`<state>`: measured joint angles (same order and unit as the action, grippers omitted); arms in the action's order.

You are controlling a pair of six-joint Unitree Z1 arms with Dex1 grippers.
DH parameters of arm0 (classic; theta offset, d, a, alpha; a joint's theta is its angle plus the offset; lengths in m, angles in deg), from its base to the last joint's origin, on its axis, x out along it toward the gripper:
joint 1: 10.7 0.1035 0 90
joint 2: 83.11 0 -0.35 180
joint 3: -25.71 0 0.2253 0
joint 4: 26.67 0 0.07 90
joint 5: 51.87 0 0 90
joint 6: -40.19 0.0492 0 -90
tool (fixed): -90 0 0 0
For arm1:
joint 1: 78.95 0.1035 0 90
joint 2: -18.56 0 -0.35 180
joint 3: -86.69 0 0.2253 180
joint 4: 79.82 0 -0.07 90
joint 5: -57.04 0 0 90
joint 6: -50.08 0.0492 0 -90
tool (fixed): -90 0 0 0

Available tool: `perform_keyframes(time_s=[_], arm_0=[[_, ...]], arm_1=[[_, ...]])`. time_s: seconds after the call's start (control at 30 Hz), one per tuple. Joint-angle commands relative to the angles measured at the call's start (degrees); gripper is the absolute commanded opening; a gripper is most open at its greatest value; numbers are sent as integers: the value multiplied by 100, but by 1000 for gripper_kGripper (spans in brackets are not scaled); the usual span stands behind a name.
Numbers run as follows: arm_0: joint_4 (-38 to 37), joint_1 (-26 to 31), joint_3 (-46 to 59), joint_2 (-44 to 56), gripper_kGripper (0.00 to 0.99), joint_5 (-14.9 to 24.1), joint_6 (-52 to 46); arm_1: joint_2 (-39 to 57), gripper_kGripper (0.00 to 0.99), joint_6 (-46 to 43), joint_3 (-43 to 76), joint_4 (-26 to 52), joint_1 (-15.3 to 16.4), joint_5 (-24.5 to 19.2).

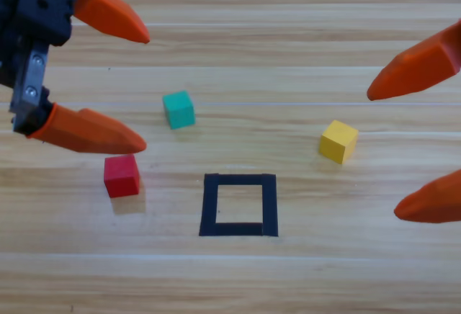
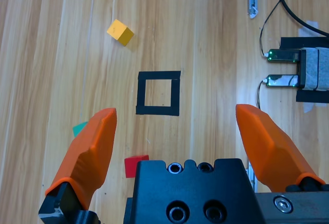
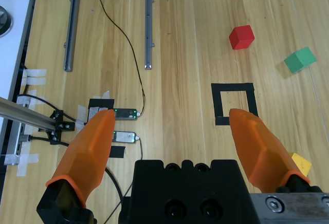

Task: Stack the blocks in the rectangular block: red at the bottom, yellow in the middle, green on top

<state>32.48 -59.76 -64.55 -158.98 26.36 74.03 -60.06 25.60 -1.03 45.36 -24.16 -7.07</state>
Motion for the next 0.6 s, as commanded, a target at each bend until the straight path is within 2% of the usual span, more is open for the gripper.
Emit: perform_keyframes(time_s=[0.03, 0.37, 0.47, 0.53, 0.6], arm_0=[[50, -113, 64, -122, 990, 35, -27], [-170, -113, 477, 10, 990, 307, 61], [-478, -95, 618, -78, 990, 957, -132], [-627, -95, 591, -183, 990, 1300, -273], [-732, -95, 512, -315, 990, 1485, -422]], arm_1=[[-207, 982, -31, 20, -9, 155, 4], [-224, 982, -31, 38, -9, 155, -4], [-295, 982, 119, 12, -17, 146, -31], [-514, 980, 427, -138, -44, -126, -356], [-963, 939, 497, -507, -413, -434, -690]])
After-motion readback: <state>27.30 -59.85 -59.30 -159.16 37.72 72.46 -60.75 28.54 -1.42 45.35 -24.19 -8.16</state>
